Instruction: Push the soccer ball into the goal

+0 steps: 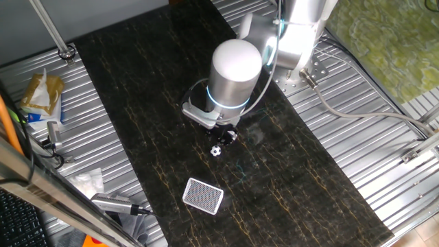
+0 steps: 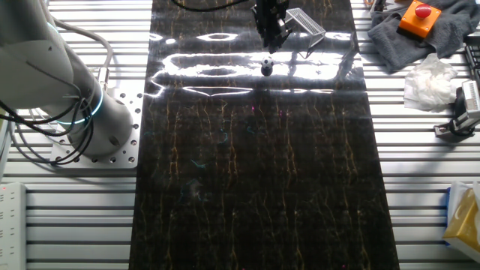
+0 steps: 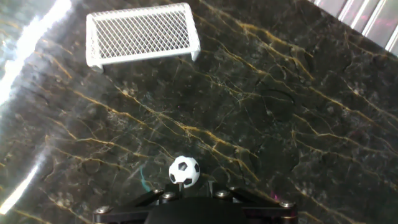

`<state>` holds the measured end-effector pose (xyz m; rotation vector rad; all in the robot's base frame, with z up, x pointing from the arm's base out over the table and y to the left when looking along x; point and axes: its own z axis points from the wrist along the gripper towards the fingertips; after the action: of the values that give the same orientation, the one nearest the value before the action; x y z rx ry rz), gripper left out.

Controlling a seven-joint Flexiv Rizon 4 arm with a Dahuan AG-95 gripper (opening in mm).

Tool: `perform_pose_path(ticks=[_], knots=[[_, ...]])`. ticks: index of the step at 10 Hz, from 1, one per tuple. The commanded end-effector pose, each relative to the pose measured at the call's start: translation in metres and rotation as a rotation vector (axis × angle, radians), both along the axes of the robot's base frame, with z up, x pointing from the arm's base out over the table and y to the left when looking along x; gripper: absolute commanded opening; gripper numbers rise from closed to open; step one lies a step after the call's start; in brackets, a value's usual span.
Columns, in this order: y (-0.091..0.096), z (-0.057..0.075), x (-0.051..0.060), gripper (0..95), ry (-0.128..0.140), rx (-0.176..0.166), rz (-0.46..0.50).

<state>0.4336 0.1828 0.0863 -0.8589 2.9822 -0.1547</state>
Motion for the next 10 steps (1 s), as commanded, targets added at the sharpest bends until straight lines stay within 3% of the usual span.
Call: perform_pose_path(ticks=[1, 5, 10], knots=[[-0.001, -0.005, 0.002, 19.0, -0.008, 0.002, 0.004], [-0.007, -0.020, 0.001, 19.0, -0.035, 0.004, 0.024], [-0.012, -0.027, 0.000, 19.0, -0.045, 0.004, 0.030]])
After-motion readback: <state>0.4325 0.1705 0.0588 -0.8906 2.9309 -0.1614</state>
